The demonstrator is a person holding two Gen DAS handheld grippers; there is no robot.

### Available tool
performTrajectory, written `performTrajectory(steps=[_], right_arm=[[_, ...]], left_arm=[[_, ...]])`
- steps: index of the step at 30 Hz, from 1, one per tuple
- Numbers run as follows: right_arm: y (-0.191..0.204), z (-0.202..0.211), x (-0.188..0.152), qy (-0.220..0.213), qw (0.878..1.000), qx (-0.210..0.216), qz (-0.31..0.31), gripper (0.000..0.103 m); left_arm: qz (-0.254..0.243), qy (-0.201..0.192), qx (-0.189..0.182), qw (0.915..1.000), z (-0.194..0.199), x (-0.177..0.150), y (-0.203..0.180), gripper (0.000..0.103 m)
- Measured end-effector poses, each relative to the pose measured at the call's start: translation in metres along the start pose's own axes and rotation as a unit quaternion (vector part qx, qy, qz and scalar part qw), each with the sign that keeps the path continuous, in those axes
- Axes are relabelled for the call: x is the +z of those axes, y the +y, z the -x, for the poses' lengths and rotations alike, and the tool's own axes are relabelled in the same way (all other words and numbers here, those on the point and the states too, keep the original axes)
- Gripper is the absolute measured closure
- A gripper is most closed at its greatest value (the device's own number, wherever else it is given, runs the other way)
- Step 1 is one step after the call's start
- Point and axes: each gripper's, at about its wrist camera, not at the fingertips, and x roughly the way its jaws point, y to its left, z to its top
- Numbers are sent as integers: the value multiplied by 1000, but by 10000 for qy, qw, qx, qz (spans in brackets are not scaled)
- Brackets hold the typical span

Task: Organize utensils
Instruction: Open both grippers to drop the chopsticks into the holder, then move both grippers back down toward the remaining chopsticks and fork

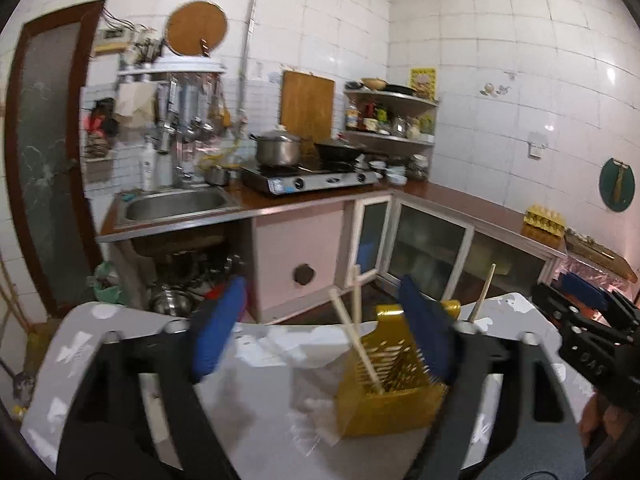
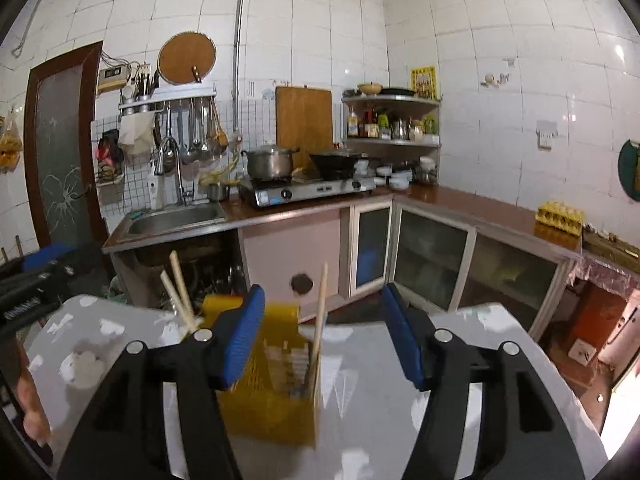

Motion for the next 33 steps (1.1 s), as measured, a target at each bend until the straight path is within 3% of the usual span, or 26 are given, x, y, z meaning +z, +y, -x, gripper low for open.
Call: performTrajectory(steps=[4, 14, 19, 21, 26, 29, 32, 33], right_arm=[[3, 18, -32, 448, 9990, 12, 47, 42], [6, 0, -155, 2108, 9772, -149, -217, 42], [7, -11, -181, 2446, 9688, -202, -349, 45], [11, -16, -188, 2588, 9653, -213, -278, 52], [20, -21, -202, 2715, 9618, -353, -64, 56], [26, -19, -201, 2748, 9612, -191, -108, 77], [27, -20, -200, 2721, 9622, -123, -85, 91], [25, -21, -199, 2720, 9622, -74, -157, 91]], left_arm=[[78, 267, 41, 9996, 23, -25, 14, 5], [36, 1514, 356, 9878, 13, -125, 22, 5], [-264, 1990, 384, 9789, 2, -163, 13, 5], [-275, 2121, 314, 9764, -2, -175, 10, 5], [-330, 2577, 192, 9655, -14, -194, 6, 5], [-235, 2710, 204, 9621, -16, -199, 9, 5], [-131, 2849, 161, 9583, -18, -203, 11, 5], [-119, 2860, 129, 9581, -17, -203, 11, 5]])
